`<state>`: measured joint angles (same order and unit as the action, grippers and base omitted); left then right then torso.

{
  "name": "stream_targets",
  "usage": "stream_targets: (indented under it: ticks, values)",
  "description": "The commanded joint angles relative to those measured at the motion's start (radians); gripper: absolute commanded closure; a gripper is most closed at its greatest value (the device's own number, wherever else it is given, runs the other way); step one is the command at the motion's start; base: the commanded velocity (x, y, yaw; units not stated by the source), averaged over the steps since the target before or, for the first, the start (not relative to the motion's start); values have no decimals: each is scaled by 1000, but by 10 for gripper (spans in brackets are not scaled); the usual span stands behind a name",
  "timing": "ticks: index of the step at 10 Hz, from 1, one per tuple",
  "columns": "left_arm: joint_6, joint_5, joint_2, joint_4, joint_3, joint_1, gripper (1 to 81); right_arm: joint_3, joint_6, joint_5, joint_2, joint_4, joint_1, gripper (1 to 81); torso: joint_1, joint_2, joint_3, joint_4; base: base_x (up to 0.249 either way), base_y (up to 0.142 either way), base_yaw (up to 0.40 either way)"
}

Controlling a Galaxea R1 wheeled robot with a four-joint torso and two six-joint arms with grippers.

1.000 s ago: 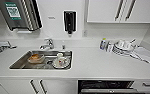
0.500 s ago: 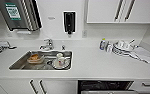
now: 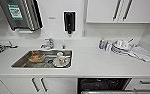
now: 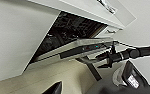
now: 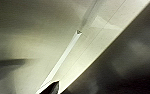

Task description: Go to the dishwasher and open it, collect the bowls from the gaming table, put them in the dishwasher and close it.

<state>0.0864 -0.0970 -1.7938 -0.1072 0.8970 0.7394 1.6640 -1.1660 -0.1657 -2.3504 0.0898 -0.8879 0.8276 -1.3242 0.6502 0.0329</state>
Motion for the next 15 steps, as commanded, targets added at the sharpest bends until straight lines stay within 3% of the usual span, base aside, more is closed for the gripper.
stream_targets:
  ticks: [1,3,12,15]
  values:
    - [10,-26,37,9,-30,-83,10,14,42,-169,-16,51,52,10,0,0,0,0,-68,0,0]
    - [10,-26,36,11,-30,-71,10,31,43,-169,-23,51,46,10,0,0,0,0,-74,0,0]
    - [70,-26,-21,11,14,59,10,184,58,-159,-86,51,2,10,2,1,1,0,-78,0,0]
    - [114,-24,-39,11,17,136,10,242,63,-147,-124,74,-29,10,3,1,2,0,-83,0,0]
